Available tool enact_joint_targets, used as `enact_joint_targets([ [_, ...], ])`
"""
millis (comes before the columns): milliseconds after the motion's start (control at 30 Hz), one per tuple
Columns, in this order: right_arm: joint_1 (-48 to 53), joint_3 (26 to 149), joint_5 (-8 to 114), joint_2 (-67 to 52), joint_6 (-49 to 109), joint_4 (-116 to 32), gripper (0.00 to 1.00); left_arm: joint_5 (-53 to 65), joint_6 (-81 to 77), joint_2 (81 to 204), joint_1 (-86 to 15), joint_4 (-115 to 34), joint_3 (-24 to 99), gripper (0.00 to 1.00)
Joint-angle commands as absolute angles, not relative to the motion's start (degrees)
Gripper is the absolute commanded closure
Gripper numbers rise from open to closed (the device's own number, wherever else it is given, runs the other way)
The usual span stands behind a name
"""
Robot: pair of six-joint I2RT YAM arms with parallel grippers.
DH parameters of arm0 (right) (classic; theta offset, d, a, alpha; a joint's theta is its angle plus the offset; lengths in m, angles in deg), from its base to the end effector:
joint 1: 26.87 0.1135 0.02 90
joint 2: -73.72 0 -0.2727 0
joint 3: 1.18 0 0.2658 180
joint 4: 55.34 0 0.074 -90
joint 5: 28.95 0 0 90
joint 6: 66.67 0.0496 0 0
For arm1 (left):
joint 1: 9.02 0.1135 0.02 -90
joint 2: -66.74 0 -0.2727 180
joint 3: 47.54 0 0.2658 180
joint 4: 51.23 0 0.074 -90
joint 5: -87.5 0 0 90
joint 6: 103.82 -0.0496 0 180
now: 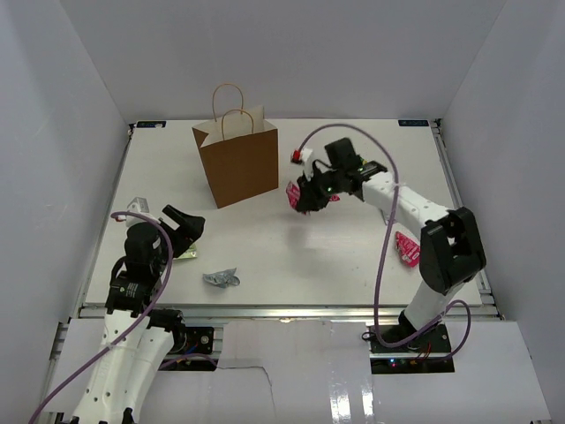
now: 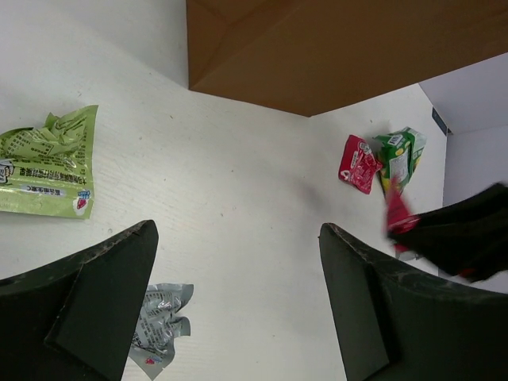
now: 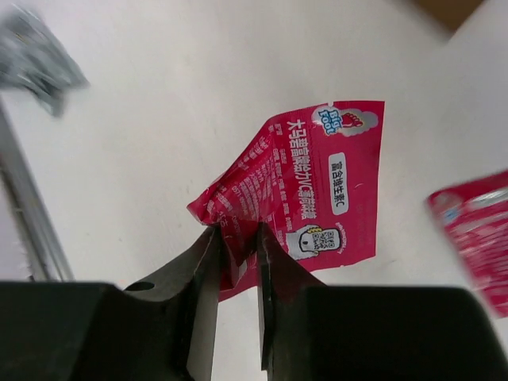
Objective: Place the snacks into the paper bag
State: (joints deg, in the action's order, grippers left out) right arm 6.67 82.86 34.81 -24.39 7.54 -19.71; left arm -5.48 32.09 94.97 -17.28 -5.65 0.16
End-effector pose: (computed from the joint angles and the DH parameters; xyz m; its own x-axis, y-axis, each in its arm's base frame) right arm 0.3154 0.2354 0.2285 -0.4120 -0.5659 -0.7141 -0.8792 0.4527 0.1485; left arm 0.1402 -0.0177 0.2767 -0.3729 -0.6707 -0.6412 -0.2451 0.7377 -0.6290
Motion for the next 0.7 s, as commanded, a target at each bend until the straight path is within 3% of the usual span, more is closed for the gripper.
enact_joint_targets([
  [0,0.5,97.4,7.0,-19.4,-2.3,-17.3,0.92,-4.8,32.4,94.4,-17.2,-6.3,-0.3,0.07],
  [133,-1.0,115.6,4.4,-23.1,6.3,-19.0,0.92,-5.0,32.5,94.5,-17.1,-6.5,-0.2,0.07],
  [200,-1.3,123.5,6.0,-25.5,18.5,-24.9,0.92,-5.0,32.4,94.7,-17.2,-6.6,-0.1,0.07],
  [367,-1.5,126.7,21.2,-29.6,50.8,-57.2,0.92,-4.9,32.2,95.1,-17.1,-6.7,0.5,0.07],
  [533,0.1,141.9,34.6,-42.3,67.2,-53.7,0.92,-4.4,32.5,94.5,-17.2,-6.4,1.1,0.07],
  [667,1.4,140.9,36.4,-44.0,69.6,-55.7,0.92,-4.3,33.6,93.0,-17.2,-5.7,0.3,0.08],
])
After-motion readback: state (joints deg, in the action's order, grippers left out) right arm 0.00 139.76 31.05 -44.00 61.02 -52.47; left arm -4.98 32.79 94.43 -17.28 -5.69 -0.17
